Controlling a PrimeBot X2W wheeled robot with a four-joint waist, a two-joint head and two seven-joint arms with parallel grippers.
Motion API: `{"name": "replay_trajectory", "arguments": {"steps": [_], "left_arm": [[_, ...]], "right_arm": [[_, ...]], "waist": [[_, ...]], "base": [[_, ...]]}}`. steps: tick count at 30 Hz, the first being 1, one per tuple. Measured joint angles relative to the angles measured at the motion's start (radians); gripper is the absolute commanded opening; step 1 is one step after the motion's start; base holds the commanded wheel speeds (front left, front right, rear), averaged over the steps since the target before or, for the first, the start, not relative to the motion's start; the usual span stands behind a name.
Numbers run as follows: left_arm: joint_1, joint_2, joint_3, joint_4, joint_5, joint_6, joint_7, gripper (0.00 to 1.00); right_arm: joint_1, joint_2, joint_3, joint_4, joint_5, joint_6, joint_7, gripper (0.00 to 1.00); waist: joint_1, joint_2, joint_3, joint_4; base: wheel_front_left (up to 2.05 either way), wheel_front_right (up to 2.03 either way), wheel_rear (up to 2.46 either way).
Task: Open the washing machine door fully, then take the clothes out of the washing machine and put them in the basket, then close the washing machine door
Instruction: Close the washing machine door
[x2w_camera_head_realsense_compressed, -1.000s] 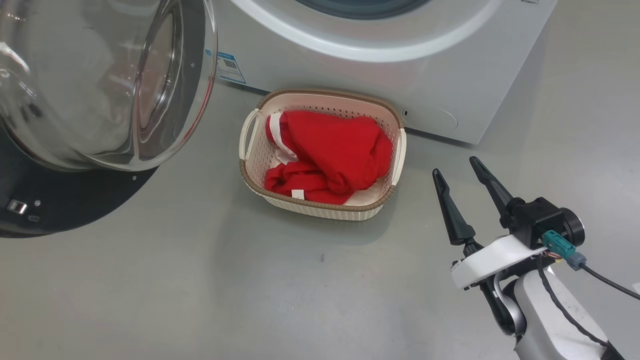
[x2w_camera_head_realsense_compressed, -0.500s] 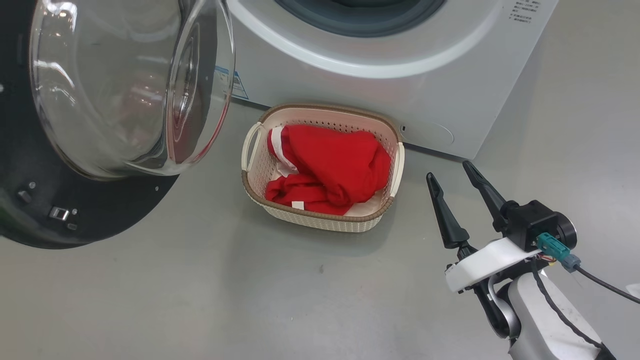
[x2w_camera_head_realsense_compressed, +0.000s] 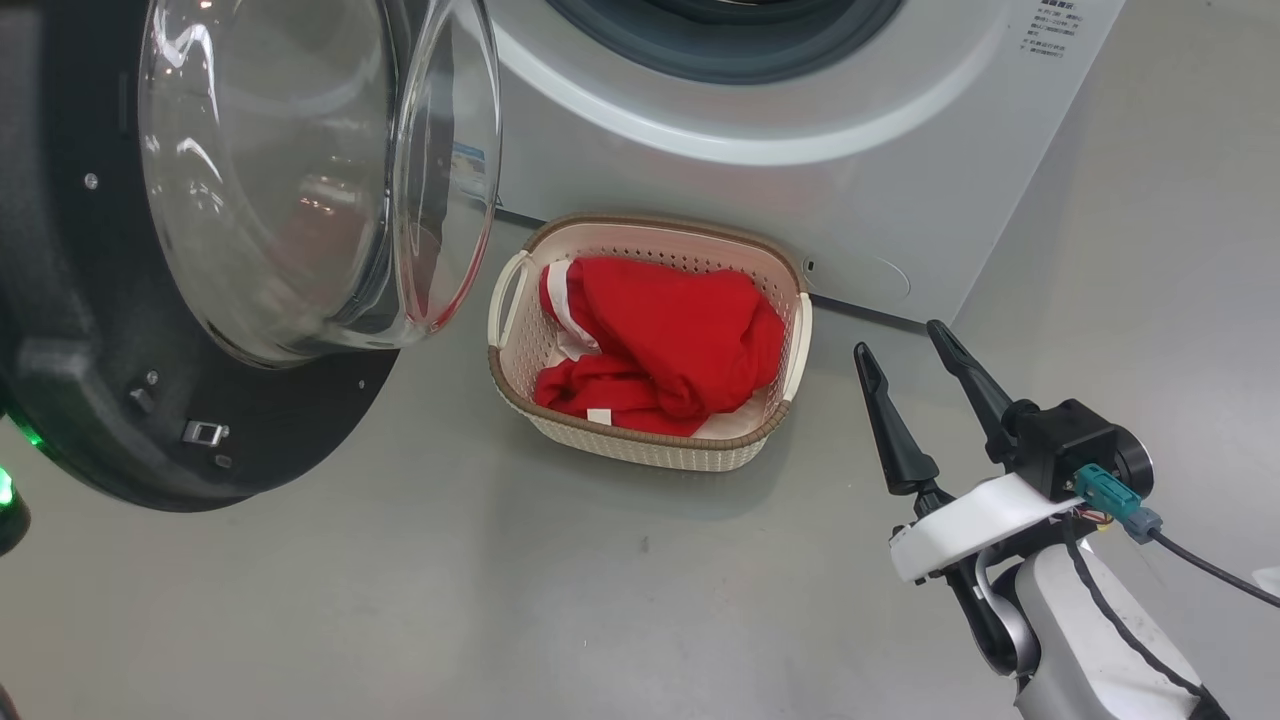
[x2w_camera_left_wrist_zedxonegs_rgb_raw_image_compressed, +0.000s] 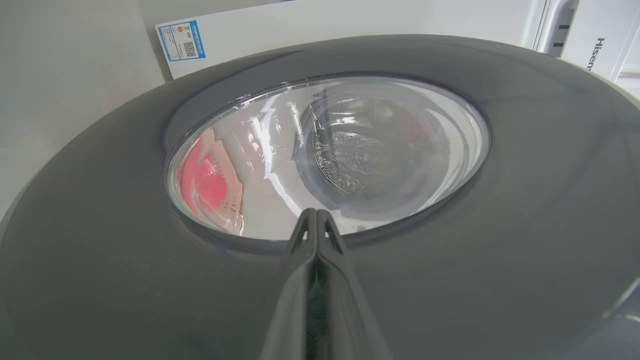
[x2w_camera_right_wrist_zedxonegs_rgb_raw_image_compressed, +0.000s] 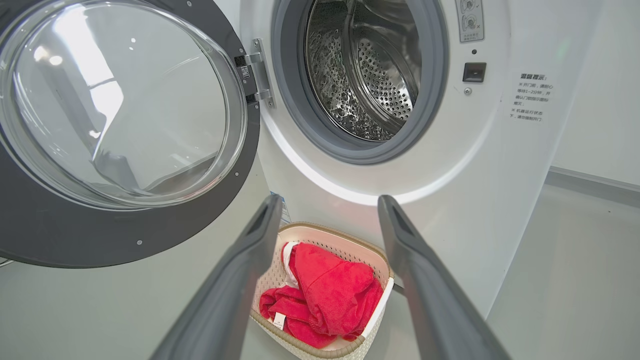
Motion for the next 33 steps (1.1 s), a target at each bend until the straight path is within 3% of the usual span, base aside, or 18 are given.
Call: {"name": "replay_trajectory", "arguments": {"steps": [24,33], "left_arm": [[0.125,-0.157,-0.069,-0.179,-0.054,-0.023,0.146,0.0],[0.164,-0.175,-0.073,-0.25,-0.056,-0.026,0.159,0.0]], "right_arm": [[0.011,0.014,-0.019,-0.002,0.003,0.0,0.0,1.0],[0.012,0.017,-0.021,-0.002,0.003,0.0,0.0,1.0]], "waist": [[0.0,0.0,-0.022,0.001],[0.0,0.0,-0.027,-0.004]], "base": [[0.0,0.0,0.0],[0.0,0.0,0.0]]}}
